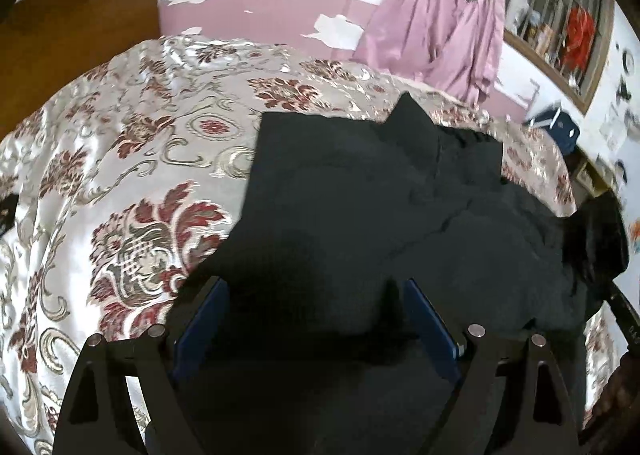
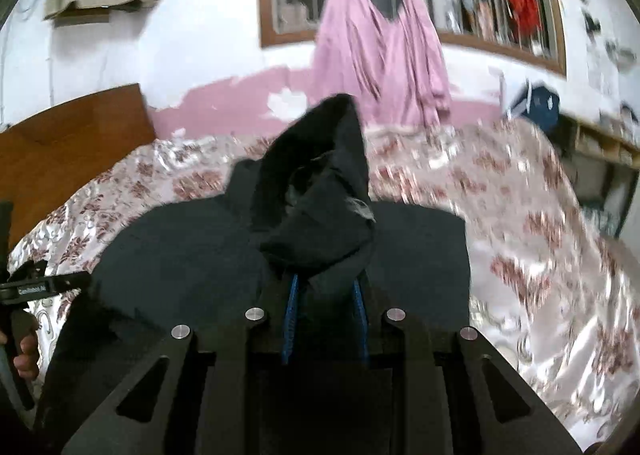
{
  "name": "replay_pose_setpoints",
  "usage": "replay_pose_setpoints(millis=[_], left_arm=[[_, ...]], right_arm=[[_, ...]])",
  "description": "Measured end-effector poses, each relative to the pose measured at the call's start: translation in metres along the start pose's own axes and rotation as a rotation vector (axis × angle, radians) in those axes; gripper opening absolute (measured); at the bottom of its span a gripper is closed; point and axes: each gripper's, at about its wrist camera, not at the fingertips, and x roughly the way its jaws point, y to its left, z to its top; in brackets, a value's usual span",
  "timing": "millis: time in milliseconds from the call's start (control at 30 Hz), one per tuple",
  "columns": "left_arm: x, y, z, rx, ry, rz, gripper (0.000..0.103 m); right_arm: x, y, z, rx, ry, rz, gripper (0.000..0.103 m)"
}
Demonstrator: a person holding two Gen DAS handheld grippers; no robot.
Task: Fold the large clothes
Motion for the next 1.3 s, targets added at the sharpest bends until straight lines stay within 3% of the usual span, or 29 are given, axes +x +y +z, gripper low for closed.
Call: replay_pose_setpoints(millis=[133,233,300,467,567,667,867,1100,1300], left_arm=[[0.003,-0.008,-0.003,0.042,0.009,-0.001,0.089],[0.000,-0.015,0.001,0.071,-0.015,-0.014,0.089],[0.000,-0.025,0.007,0.095,-0.027,-0.016,0.089],[0.007,-0.048,0.025,0.124,-0.064,-0.010,0.089],[0.023,-0.059,0.031,0.157,-0.006,-0.027,0.089],[0.039,-0.068,0.026,0.230,0.071,-0.007,0.089],[0.045,-0.070,0.007,0.329,0.104,-0.002,0.089],[0.041,-0.064,-0.017,0.377,0.099,-0.007,0.089],[0.047,-0.067,-0.022,0.381,0.101,0.022,0.091]], right_arm=[[0.006,-0.028,-0.020,0.049,0.058,-0.074,0.052],[-0.006,-0.053,-0.025,0.118,0.025,-0.120,0.059],[-0.009,-0.059,-0.020,0.120,-0.004,-0.141,0.060],[0.017,-0.042,0.001,0.082,0.018,-0.052,0.060],[0.043,-0.025,0.009,0.058,0.079,-0.010,0.060],[0.063,-0.016,0.007,0.043,0.158,-0.020,0.060],[0.075,-0.010,-0.012,-0.008,0.332,-0.023,0.060],[0.067,0.007,-0.038,-0.131,0.358,-0.044,0.060],[0.062,0.008,-0.049,-0.108,0.325,-0.058,0.061]])
